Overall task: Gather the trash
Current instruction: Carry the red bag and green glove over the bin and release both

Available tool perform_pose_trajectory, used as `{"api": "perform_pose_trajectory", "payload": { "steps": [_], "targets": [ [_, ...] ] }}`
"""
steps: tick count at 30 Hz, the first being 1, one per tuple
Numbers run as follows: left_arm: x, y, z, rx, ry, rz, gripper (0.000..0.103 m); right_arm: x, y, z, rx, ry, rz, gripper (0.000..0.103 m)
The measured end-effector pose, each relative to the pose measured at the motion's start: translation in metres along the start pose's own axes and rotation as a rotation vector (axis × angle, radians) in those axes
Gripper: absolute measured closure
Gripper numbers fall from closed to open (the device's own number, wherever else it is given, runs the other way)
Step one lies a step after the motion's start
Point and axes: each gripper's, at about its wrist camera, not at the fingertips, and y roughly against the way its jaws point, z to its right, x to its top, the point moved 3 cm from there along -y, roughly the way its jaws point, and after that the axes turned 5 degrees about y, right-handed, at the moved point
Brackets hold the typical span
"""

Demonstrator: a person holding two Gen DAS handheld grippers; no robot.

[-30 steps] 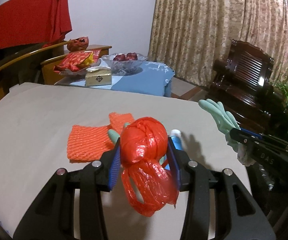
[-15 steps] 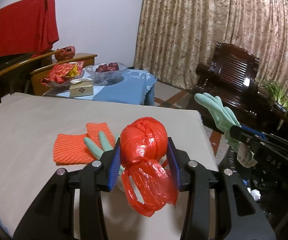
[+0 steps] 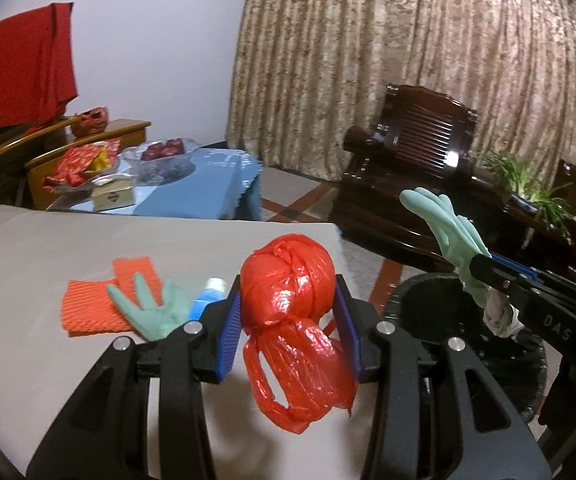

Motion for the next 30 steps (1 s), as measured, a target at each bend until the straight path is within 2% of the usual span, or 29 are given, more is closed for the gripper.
{"api": "perform_pose_trajectory", "payload": {
  "steps": [12,21,30],
  "targets": [
    [-0.01,-0.008,0.071,-0.131,-0.067,-0.007,0.062,-0.022,0.042,0.071,-0.146,-0.061,-0.006,0.084],
    [-0.022,-0.026,0.124,-0.231,-0.118,-0.032,0.062,-0.04,0.05,0.11,-0.228,-0.096,-0.036,0.085],
    [-0.031,-0.053,0.176,-0.328,-0.155,-0.059,0.061,-0.05,0.046,0.14,-0.274,-0.11,-0.063,0.084]
  ]
}}
